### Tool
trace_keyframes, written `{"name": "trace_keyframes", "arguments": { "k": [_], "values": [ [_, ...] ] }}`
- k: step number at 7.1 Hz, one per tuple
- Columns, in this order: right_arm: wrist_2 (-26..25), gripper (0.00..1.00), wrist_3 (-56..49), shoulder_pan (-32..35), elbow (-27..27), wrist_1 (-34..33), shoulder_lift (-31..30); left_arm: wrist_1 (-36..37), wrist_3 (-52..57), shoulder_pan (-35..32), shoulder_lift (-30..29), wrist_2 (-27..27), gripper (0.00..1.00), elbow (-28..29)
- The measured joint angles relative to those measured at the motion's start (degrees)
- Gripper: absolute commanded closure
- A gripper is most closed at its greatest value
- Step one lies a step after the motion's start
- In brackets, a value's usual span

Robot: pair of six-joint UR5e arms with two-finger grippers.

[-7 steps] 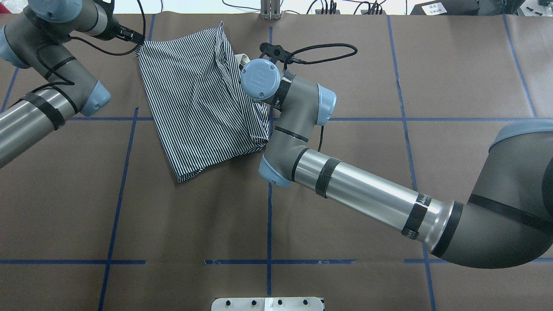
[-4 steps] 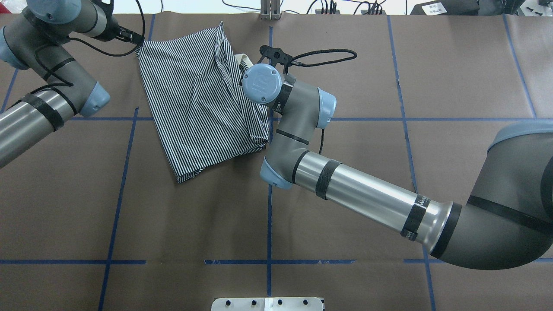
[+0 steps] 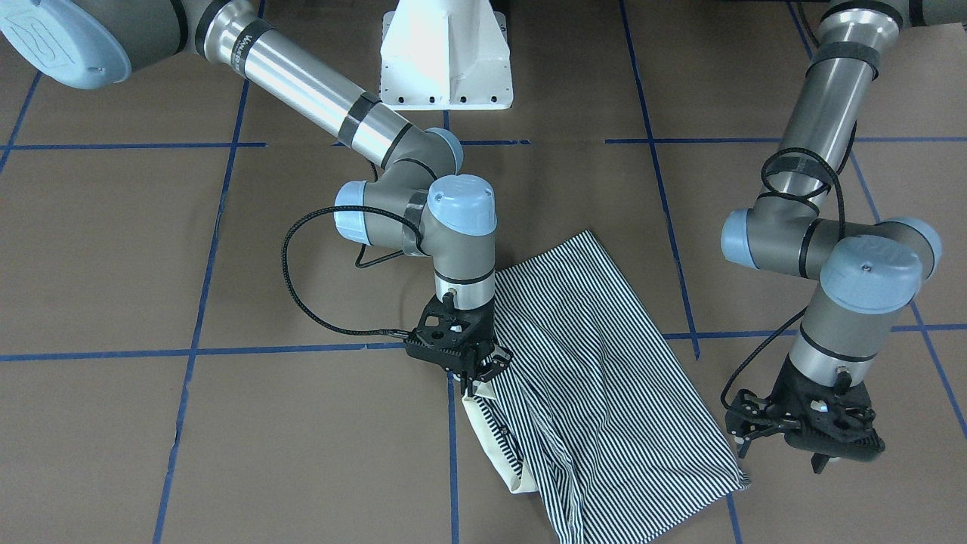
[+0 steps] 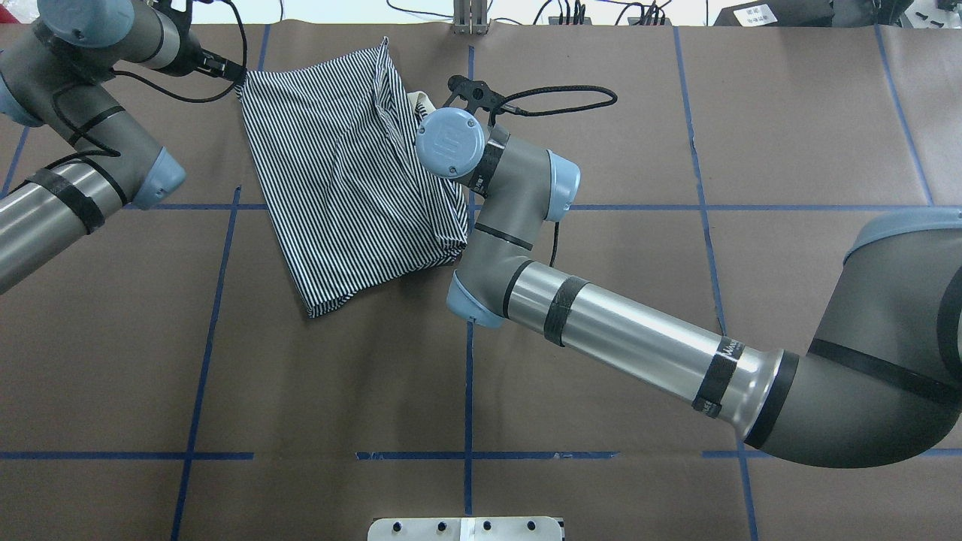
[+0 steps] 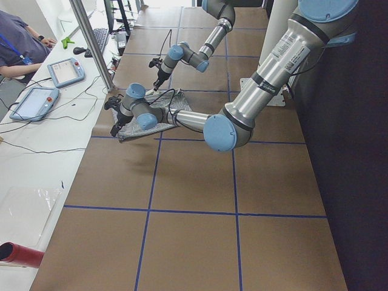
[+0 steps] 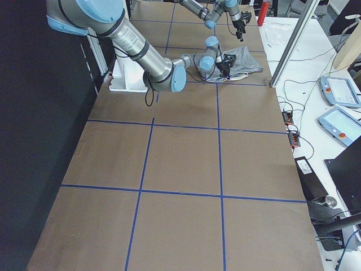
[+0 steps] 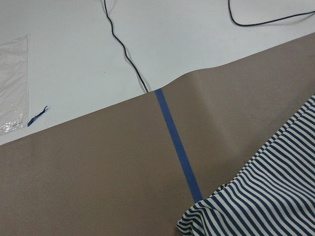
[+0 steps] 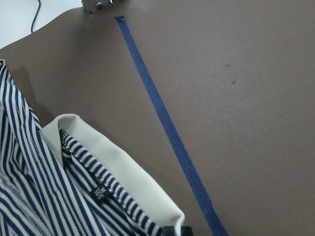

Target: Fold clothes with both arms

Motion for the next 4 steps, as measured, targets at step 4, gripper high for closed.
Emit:
{"name": "trace_keyframes", "arguments": {
  "k": [4],
  "values": [
    [0.16, 1.00, 0.39, -1.48, 21.23, -5.33, -13.11, 0.00, -0.31, 0.00, 0.08, -0.02, 0.00, -0.98]
  ]
}}
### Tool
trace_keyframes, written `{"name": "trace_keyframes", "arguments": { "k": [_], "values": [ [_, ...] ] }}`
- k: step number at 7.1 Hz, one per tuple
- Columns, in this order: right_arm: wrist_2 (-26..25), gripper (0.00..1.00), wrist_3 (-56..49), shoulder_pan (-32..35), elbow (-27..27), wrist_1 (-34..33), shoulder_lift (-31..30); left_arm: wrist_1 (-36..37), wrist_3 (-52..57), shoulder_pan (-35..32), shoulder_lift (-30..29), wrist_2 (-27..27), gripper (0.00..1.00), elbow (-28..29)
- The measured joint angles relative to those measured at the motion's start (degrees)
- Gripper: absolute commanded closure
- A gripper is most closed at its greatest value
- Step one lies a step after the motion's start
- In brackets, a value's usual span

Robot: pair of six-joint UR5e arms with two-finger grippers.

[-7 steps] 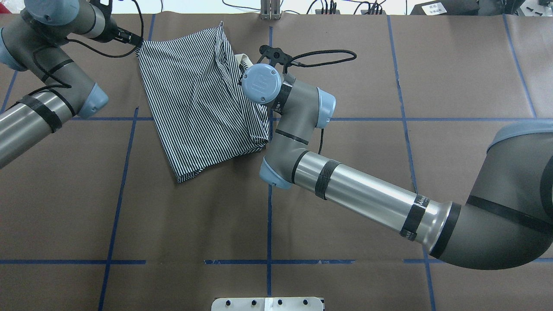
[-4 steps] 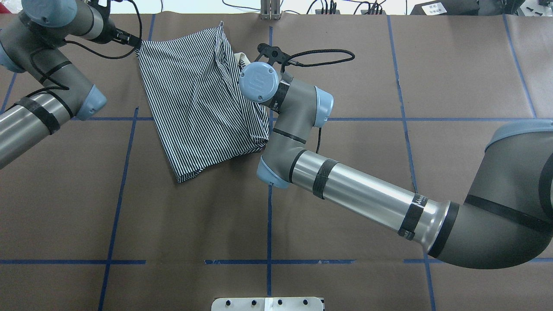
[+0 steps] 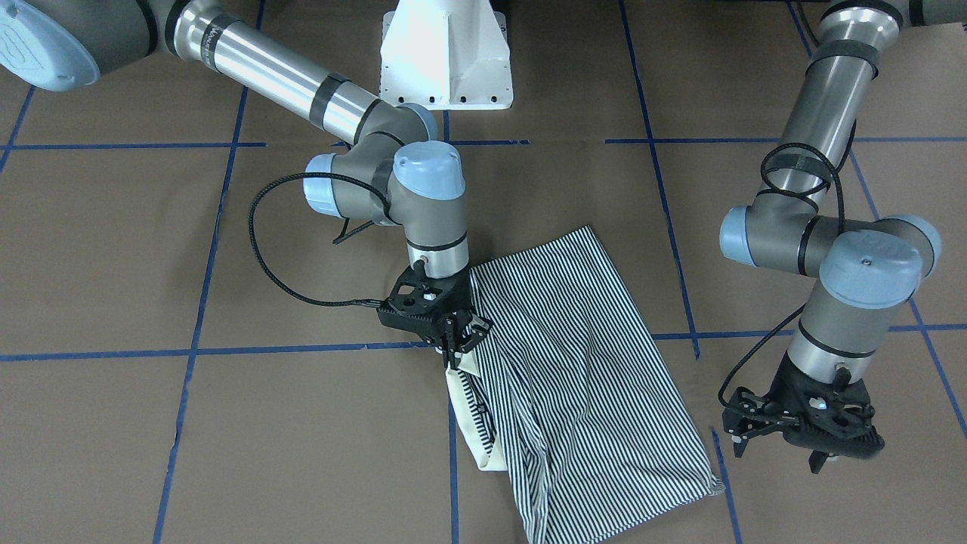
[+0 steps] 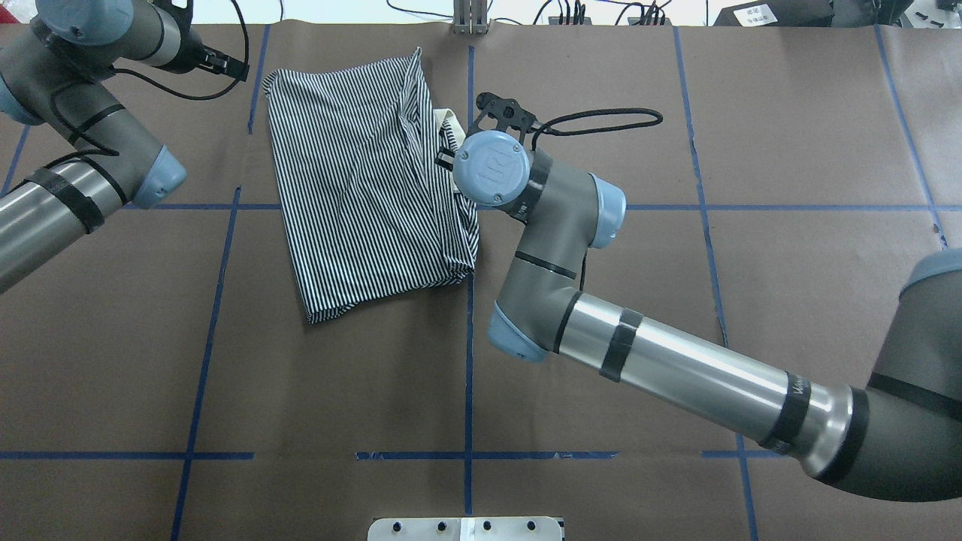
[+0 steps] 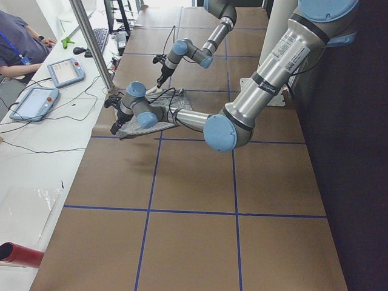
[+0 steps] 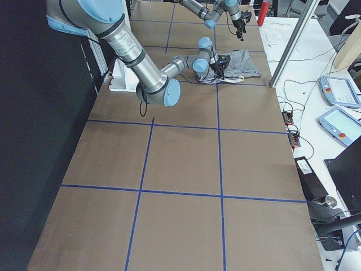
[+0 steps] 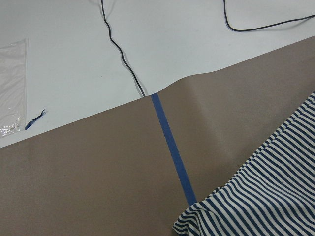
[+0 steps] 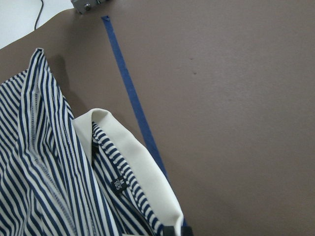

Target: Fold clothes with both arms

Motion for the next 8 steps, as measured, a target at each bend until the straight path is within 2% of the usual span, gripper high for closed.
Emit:
{"name": "trace_keyframes", "arguments": {
  "k": [3, 4, 5, 7, 8],
  "values": [
    [-4.19, 1.00, 0.03, -3.95, 17.90, -1.74, -15.84, 0.06, -0.15, 0.17, 0.16, 0.00, 0.00, -0.71],
    [-5.73, 0.46, 0.05, -5.33, 21.80, -1.75, -20.00, 0.08, -0.20, 0.22, 0.43, 0.00, 0.00, -1.19],
    [-7.27, 0.00, 0.01, -6.72, 24.35, -1.77, -22.95, 0.09, -0.22, 0.27, 0.65, 0.00, 0.00, -1.57],
    [-10.24, 0.00, -1.92, -8.72, 26.21, -2.58, -24.93, 0.11, -0.22, 0.33, 0.83, 0.00, 0.00, -1.81],
    [-10.75, 0.00, -6.06, -9.13, 28.04, -5.02, -24.90, 0.15, -0.25, 0.35, 0.86, 0.00, 0.00, -1.81]
  ]
}}
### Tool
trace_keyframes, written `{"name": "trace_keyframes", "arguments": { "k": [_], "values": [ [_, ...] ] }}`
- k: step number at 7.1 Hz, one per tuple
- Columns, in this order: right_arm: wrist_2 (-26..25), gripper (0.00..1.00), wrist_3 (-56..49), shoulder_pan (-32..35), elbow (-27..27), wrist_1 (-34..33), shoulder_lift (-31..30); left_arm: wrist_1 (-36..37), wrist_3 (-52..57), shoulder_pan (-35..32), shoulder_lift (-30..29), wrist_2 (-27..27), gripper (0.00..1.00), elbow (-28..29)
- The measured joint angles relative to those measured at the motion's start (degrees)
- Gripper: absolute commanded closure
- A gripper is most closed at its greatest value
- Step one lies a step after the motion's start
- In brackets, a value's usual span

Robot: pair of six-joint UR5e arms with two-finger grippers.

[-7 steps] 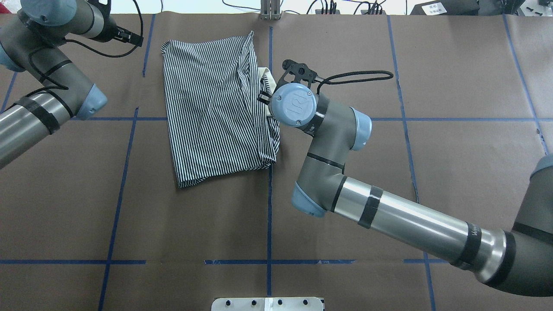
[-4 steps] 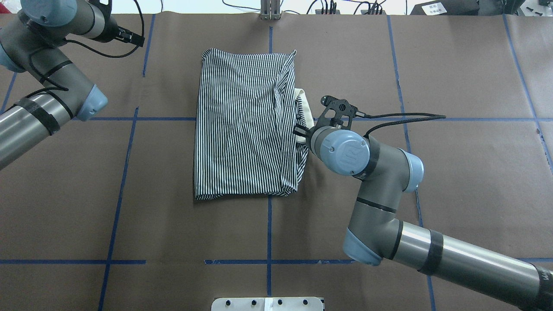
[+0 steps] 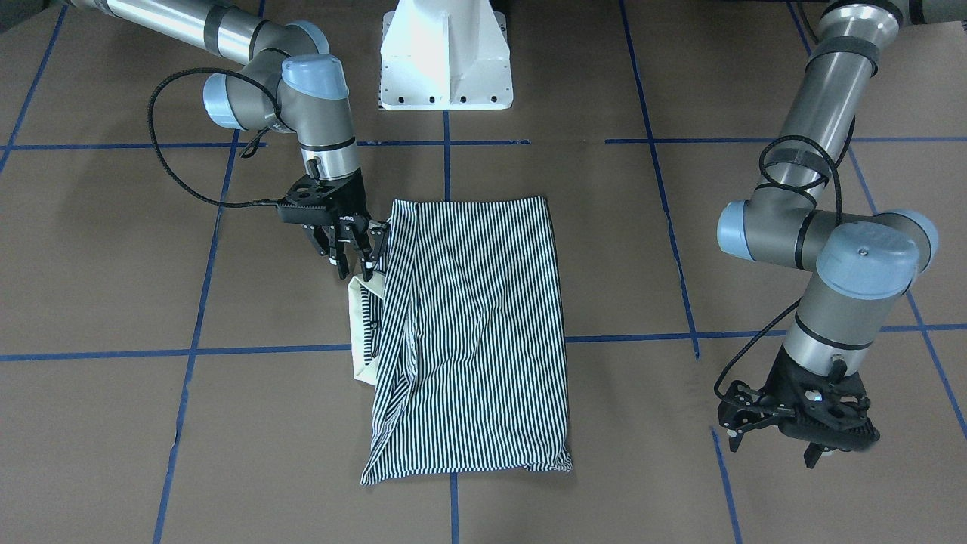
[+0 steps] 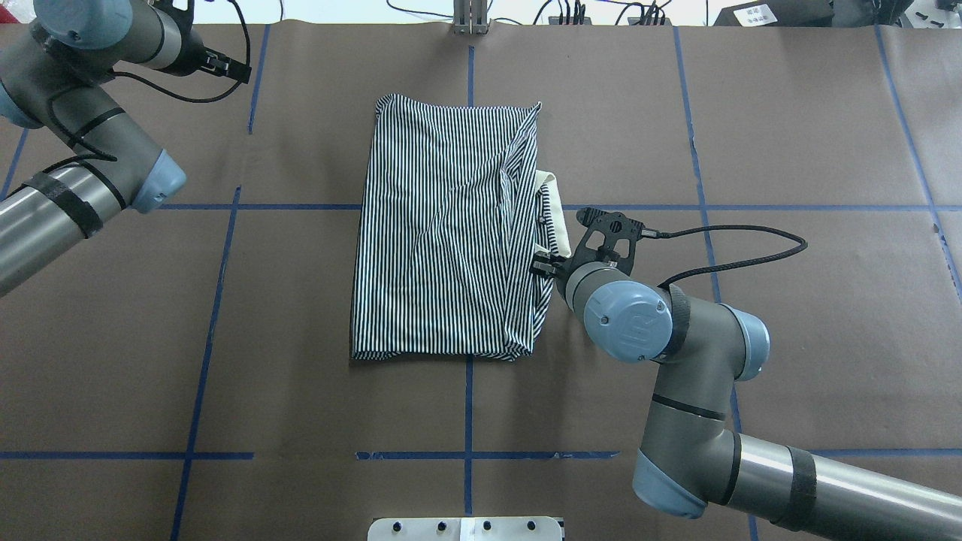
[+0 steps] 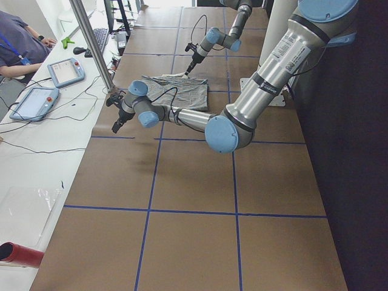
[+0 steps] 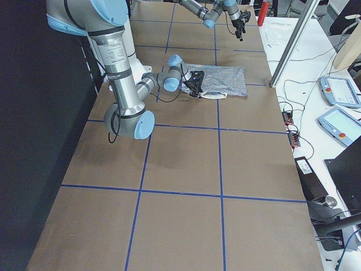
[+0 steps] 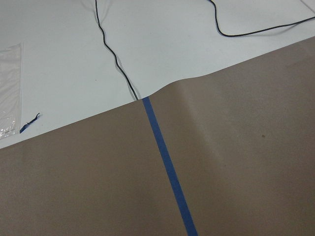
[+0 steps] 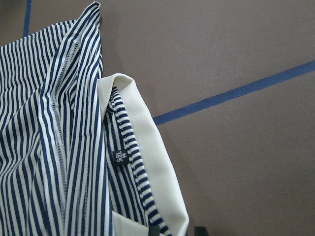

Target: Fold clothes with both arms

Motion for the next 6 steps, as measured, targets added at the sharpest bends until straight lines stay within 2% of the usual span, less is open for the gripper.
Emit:
{"name": "trace_keyframes", "arguments": {
  "k": [2, 3, 4, 5, 6],
  "values": [
    [-0.46, 0.00, -8.99, -1.89, 5.30, -8.40, 0.90, 0.09, -0.02, 0.06, 0.02, 0.00, 0.00, -0.01],
    [-1.41, 0.00, -13.24, -3.96, 6.50, -10.54, 1.49, 0.09, -0.05, 0.08, 0.02, 0.00, 0.00, -0.01],
    [-3.31, 0.06, -18.06, -6.40, 6.81, -11.43, 2.10, 0.06, -0.15, 0.12, 0.02, 0.00, 0.00, 0.00],
    [-5.16, 0.25, -22.31, -8.71, 6.63, -11.77, 2.75, 0.04, -0.28, 0.15, 0.02, 0.00, 0.00, 0.00],
    [-6.11, 0.39, -25.51, -10.37, 6.25, -11.88, 3.15, 0.04, -0.34, 0.16, 0.02, 0.00, 0.00, 0.00]
  ]
}}
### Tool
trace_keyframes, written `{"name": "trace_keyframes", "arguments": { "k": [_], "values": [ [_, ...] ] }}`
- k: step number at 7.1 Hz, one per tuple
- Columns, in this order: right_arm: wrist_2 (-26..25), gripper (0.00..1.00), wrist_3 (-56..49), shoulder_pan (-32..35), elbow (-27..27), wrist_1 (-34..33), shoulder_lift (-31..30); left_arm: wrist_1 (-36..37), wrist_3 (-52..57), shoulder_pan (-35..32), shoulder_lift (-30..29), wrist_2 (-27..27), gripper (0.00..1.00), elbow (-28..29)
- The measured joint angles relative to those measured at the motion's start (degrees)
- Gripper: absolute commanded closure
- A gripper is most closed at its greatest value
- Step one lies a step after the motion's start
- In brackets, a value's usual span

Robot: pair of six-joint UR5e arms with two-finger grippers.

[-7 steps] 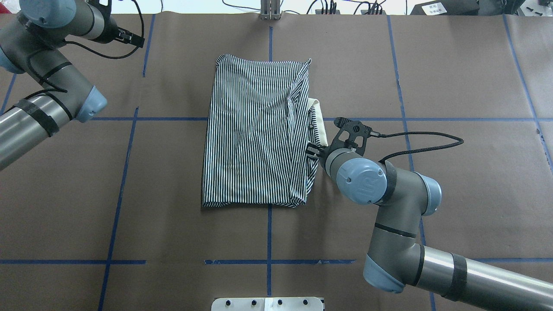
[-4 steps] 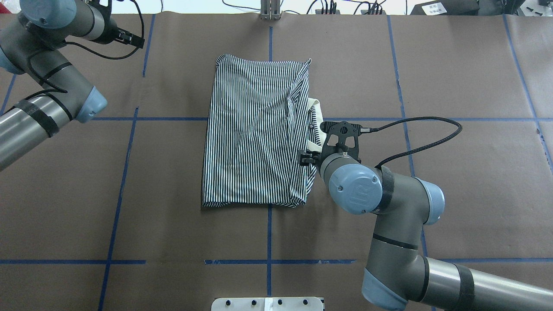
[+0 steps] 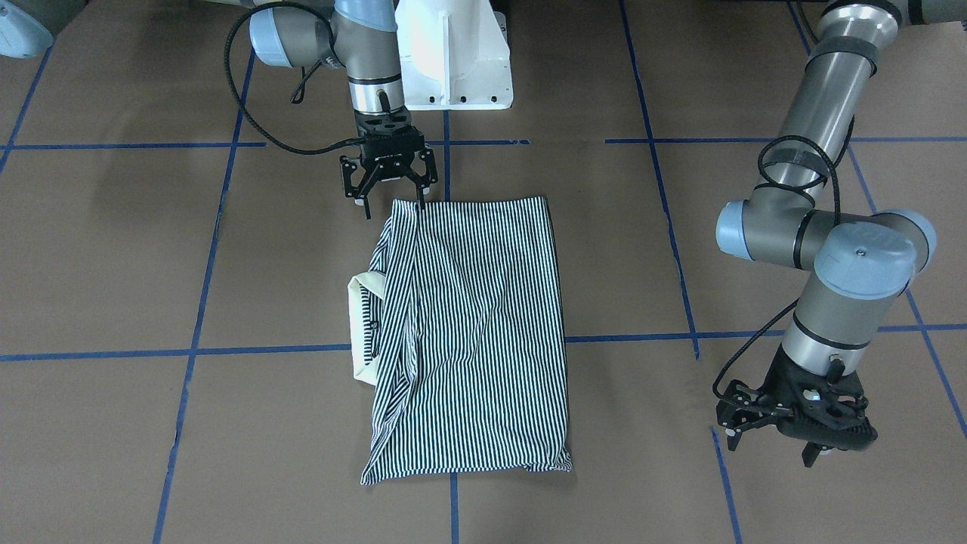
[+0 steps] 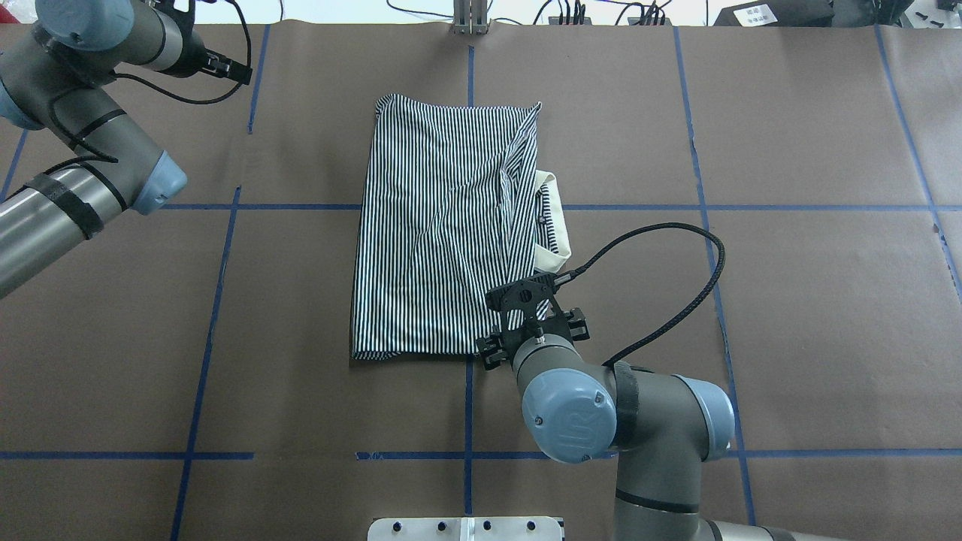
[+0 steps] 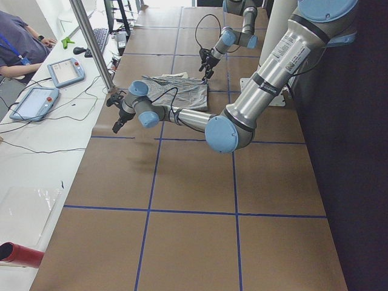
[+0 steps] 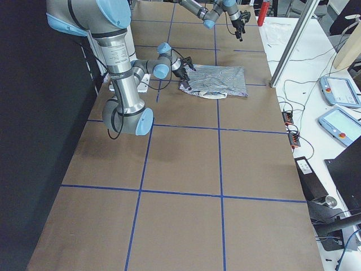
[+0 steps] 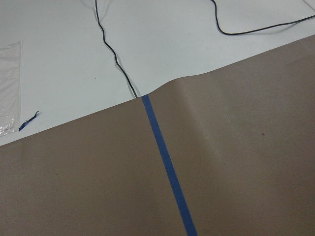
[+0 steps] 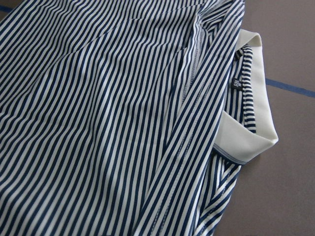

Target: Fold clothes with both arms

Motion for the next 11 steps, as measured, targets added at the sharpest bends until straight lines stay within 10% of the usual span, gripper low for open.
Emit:
{"name": "trace_keyframes", "arguments": {
  "k": [7, 11],
  "values": [
    [-1.20, 1.00, -10.86, -1.69, -0.89, 0.44, 0.23, 0.00, 0.05, 0.11, 0.49, 0.00, 0.00, 0.00],
    [-1.21, 1.00, -9.50, -1.22, 0.53, 0.78, -0.16, 0.00, -0.03, 0.11, 0.44, 0.00, 0.00, 0.00]
  ]
}}
